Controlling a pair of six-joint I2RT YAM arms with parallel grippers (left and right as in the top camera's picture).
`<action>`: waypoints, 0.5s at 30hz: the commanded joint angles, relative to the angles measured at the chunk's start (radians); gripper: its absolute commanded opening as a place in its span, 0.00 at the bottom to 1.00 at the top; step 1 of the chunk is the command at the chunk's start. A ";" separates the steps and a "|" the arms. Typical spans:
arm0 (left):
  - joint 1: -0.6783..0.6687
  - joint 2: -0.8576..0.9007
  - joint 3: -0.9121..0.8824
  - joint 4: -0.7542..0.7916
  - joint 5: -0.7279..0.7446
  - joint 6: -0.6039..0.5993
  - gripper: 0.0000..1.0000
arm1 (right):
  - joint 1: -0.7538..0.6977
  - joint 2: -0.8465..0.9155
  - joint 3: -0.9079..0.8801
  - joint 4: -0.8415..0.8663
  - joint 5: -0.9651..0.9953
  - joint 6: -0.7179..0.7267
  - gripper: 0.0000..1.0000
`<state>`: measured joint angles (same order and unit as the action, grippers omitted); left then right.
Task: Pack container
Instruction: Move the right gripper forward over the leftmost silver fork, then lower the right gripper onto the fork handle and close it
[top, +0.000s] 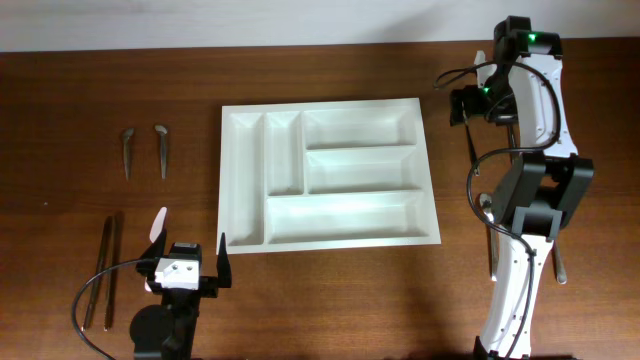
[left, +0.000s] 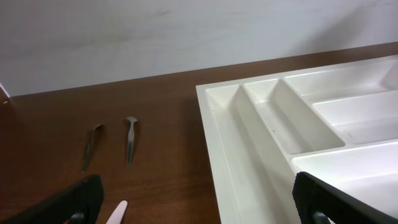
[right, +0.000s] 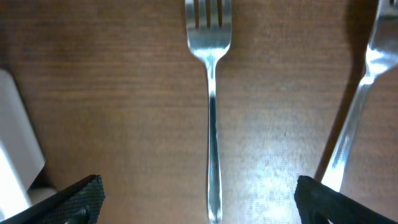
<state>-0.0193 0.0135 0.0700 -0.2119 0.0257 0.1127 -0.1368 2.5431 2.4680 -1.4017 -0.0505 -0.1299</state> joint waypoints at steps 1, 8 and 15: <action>0.005 -0.007 -0.007 0.003 0.004 0.016 0.99 | 0.000 0.032 0.012 0.011 0.005 0.001 0.99; 0.005 -0.007 -0.007 0.004 0.004 0.016 0.99 | 0.012 0.048 0.012 0.050 0.022 -0.080 0.99; 0.005 -0.007 -0.007 0.003 0.004 0.016 0.99 | 0.012 0.057 0.011 0.079 0.036 -0.072 0.99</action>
<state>-0.0193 0.0139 0.0700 -0.2119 0.0257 0.1127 -0.1329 2.5767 2.4680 -1.3273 -0.0341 -0.1902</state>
